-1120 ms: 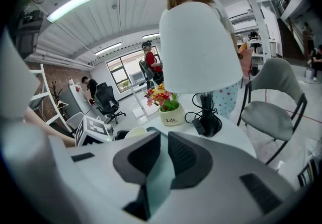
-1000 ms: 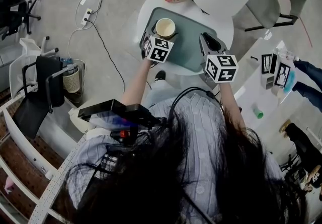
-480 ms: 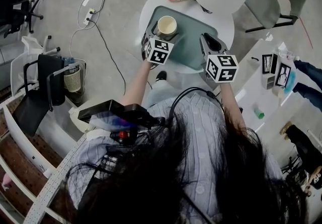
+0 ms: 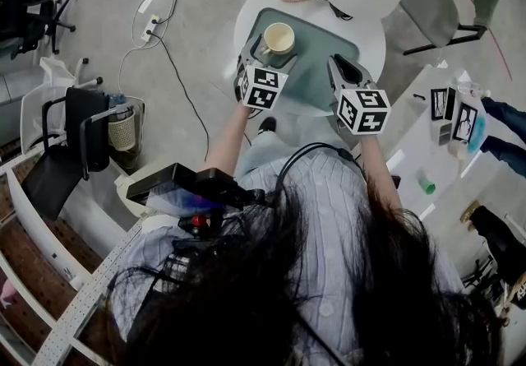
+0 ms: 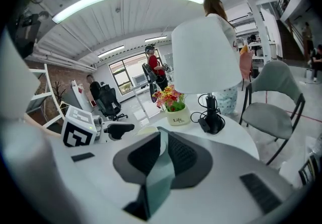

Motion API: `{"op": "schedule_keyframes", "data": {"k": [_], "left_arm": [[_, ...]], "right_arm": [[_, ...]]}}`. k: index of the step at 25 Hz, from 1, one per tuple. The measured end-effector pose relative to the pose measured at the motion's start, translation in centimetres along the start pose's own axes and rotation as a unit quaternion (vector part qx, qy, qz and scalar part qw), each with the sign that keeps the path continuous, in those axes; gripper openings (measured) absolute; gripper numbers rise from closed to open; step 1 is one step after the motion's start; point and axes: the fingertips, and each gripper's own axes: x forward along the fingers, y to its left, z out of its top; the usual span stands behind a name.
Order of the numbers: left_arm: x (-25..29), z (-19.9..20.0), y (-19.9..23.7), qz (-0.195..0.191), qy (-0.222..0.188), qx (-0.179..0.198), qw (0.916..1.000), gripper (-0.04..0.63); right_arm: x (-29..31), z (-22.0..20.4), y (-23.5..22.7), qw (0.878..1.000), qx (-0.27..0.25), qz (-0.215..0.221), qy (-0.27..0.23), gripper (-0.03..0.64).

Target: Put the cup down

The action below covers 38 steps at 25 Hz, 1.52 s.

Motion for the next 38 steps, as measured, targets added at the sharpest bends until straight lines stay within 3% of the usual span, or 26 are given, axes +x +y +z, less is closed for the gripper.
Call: {"op": "schedule_keyframes", "data": {"k": [10, 22, 38], "left_arm": [[-2.5, 2.6, -1.1, -0.023, -0.031, 0.0, 0.9992, 0.445], [-7.5, 2.7, -1.8, -0.06, -0.043, 0.005, 0.9972, 0.421], [-13.9, 0.8, -1.5, -0.073, -0.058, 0.015, 0.9955, 0.182]], "right_arm": [[0.0, -0.5, 1.2, 1.0, 0.004, -0.002, -0.007, 0.063], [-1.1, -1.0, 5.8, 1.0, 0.005, -0.012, -0.027, 0.063], [-3.2, -3.1, 11.3, 0.997, 0.019, -0.047, -0.058, 0.063]]}}
